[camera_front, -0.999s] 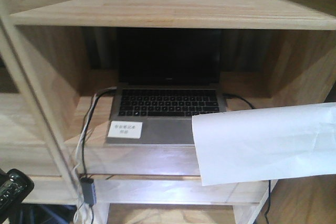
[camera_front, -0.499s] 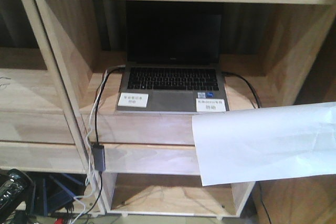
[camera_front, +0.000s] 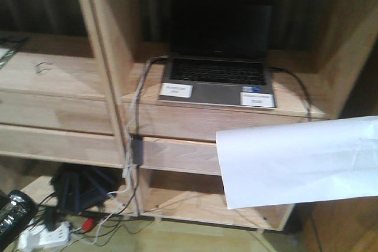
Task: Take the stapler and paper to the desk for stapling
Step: 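Turn the base away from the shelf holding stapler and paper, then drive the base toward the wooden desk with the monitor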
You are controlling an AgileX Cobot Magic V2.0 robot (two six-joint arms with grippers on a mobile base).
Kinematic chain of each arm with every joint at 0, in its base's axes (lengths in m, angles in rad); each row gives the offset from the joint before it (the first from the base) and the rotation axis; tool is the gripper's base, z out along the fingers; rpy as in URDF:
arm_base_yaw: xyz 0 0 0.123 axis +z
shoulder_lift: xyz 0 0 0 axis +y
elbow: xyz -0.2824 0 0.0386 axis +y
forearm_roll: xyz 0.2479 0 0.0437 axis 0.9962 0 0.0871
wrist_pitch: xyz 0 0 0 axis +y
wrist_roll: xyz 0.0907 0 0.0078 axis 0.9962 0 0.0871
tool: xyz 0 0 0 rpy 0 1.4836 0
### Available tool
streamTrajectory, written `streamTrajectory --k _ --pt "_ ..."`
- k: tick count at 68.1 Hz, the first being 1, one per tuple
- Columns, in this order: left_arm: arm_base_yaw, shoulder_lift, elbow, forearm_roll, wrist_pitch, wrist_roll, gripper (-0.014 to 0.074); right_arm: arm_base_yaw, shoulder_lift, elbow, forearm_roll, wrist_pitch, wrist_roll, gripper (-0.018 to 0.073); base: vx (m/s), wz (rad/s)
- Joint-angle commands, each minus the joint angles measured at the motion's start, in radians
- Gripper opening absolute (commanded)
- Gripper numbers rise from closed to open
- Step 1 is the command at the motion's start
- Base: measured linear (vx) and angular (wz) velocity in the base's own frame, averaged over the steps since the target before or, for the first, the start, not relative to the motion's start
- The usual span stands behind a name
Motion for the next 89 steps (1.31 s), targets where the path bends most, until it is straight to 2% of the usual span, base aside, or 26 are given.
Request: streamTrajectory --k 1,22,89 --pt "-0.001 0.010 -0.029 -0.029 -0.118 -0.002 -0.0006 -0.001 0.002 0.023 0.013 -0.145 -0.013 -0.0001 -0.08 0.35" --pt "-0.001 0.010 -0.029 -0.029 -0.118 -0.002 -0.0006 -0.001 0.002 0.023 0.013 -0.145 -0.013 -0.0001 -0.04 0.49" --pt "0.000 0.010 -0.029 -0.029 -0.118 -0.002 -0.0006 -0.001 0.002 0.023 0.013 -0.145 -0.013 -0.0001 0.07 0.73"
